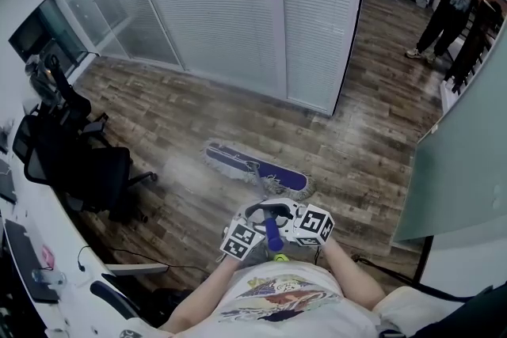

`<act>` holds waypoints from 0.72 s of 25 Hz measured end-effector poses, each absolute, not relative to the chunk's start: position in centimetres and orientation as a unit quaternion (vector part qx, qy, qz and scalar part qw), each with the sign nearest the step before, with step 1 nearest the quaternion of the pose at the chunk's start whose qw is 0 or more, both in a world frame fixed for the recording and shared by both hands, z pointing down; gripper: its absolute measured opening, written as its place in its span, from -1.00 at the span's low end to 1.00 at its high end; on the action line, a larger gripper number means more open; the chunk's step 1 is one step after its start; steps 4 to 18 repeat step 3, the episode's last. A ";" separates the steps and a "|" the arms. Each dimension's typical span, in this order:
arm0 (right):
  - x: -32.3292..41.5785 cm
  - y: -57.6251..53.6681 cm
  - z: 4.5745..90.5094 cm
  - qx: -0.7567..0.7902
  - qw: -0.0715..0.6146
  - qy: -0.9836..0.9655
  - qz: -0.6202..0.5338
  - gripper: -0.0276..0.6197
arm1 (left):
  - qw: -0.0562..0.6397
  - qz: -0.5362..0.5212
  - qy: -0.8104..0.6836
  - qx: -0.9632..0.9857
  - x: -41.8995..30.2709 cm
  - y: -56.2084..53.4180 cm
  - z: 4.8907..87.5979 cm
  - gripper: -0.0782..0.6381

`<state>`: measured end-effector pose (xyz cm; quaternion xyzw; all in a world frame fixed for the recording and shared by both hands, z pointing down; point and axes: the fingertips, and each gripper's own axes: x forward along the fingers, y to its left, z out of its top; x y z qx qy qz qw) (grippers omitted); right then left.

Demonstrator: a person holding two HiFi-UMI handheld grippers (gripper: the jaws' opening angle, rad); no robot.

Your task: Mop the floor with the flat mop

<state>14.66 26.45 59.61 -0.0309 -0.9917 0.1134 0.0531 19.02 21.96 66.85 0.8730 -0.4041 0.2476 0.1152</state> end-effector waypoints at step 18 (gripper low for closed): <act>14.7 26.7 59.5 -0.030 0.053 -0.992 0.114 -0.26 | 0.116 0.251 -0.399 0.874 19.1 22.2 66.8 -0.27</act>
